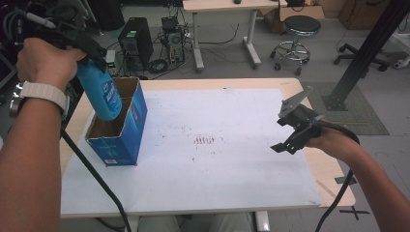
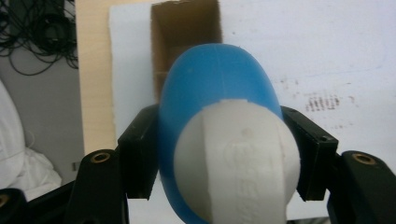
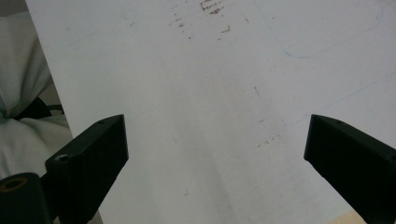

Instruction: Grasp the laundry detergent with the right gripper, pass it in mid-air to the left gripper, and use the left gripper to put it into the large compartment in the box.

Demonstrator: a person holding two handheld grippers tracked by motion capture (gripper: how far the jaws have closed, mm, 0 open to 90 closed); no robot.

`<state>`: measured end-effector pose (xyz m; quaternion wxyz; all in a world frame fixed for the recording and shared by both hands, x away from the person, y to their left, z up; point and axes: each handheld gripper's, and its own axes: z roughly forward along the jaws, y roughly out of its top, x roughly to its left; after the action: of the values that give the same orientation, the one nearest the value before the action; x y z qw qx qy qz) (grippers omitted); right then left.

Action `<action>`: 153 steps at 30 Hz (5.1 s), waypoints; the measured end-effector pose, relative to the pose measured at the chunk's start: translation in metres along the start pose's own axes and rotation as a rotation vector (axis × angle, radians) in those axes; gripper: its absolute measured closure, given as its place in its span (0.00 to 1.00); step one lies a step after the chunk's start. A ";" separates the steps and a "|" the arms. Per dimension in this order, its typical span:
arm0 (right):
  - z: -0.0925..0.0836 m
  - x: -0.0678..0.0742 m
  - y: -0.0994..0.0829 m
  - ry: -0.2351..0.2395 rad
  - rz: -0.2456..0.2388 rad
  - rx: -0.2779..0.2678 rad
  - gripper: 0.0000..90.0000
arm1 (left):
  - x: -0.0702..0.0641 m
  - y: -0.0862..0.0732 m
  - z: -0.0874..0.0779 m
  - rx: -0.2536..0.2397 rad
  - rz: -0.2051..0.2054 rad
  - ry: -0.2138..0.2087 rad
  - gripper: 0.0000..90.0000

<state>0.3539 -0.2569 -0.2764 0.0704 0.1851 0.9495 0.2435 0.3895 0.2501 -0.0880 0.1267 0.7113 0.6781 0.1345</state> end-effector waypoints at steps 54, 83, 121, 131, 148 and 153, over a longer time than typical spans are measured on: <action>0.023 0.005 -0.023 0.017 0.085 0.018 0.07 | 0.013 -0.047 0.182 0.057 0.087 0.010 0.42; 0.019 0.011 -0.023 0.013 0.091 0.017 0.07 | 0.028 -0.050 0.158 0.003 0.075 -0.045 0.26; -0.008 0.030 0.007 -0.024 0.044 0.032 0.07 | -0.067 -0.045 0.052 -0.055 0.499 -0.143 0.09; -0.013 0.031 0.018 -0.031 0.034 0.041 0.06 | -0.093 -0.035 0.050 -0.048 0.613 -0.171 0.08; -0.016 0.023 0.037 -0.046 0.020 0.064 0.06 | -0.136 -0.016 0.072 -0.010 0.819 -0.234 0.07; -0.012 0.021 0.038 -0.044 0.019 0.073 0.06 | -0.146 -0.012 0.077 0.001 0.872 -0.247 0.07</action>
<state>0.3437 -0.2233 -0.2482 0.0819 0.2020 0.9541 0.2053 0.3997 0.1053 -0.1666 0.1379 0.9412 0.2951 0.0892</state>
